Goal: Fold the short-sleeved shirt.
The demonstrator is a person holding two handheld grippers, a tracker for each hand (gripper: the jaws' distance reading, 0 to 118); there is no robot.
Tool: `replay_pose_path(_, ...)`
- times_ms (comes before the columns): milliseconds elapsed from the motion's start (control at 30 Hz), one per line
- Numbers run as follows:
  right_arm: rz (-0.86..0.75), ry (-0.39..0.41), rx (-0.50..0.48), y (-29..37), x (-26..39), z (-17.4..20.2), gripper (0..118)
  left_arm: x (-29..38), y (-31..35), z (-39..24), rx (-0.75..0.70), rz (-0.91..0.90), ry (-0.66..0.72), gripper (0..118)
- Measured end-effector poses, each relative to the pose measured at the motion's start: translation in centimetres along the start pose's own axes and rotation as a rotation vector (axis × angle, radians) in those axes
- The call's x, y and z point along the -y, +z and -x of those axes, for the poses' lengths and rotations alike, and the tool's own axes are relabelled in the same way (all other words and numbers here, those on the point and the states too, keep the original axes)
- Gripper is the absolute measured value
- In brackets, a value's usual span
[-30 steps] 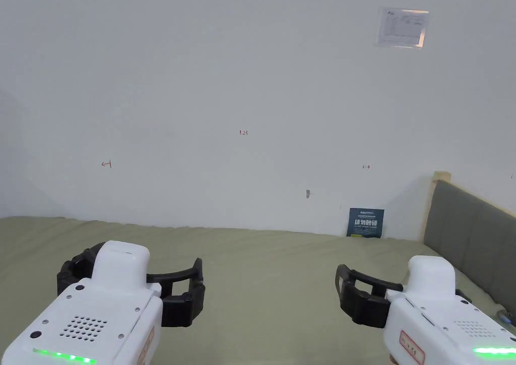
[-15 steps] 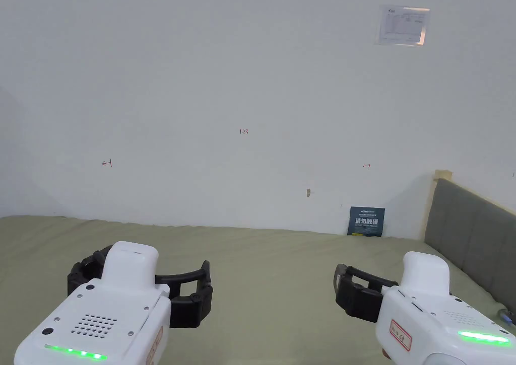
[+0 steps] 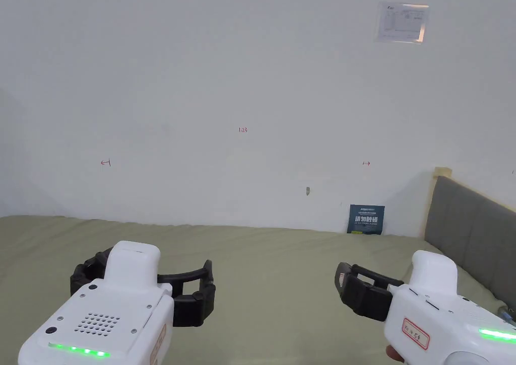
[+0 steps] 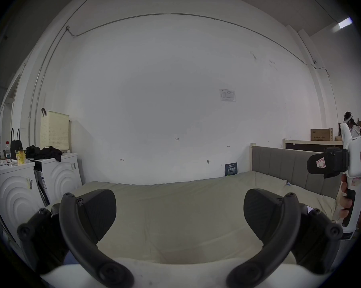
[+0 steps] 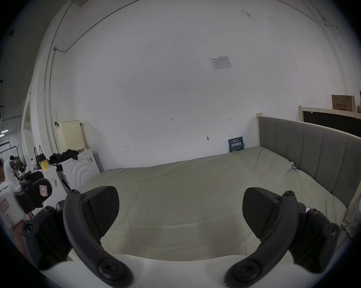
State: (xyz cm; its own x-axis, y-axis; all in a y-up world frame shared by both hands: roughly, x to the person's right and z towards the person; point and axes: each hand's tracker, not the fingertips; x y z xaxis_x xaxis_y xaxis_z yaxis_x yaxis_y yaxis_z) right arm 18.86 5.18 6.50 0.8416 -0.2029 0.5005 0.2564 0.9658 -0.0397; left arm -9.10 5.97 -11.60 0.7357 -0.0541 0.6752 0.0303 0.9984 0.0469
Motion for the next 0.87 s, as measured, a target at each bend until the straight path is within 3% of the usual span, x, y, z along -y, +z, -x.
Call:
replay_pose_path(167,0.006,0.05,0.018,-0.1,0.4,0.6,117,0.0,-0.1,0.1,0.004,0.004,0.011,118)
replay_pose_path(533,0.008,0.054,0.007,-0.1,0.5,0.6,117,-0.2,0.0,0.2,-0.005,-0.002,0.015,118)
replay_pose_path(633,-0.028,0.074,0.068,0.1,0.4,0.8,117,-0.1,0.0,0.2,-0.008,-0.002,0.015,118)
replay_pose_path(733,-0.058,0.042,0.125,0.3,0.2,0.8,117,0.0,0.2,0.3,-0.012,-0.006,0.021,118)
replay_pose_path(867,-0.115,0.173,0.198,0.7,0.9,1.3,117,0.0,0.3,0.4,-0.021,-0.01,0.031,118)
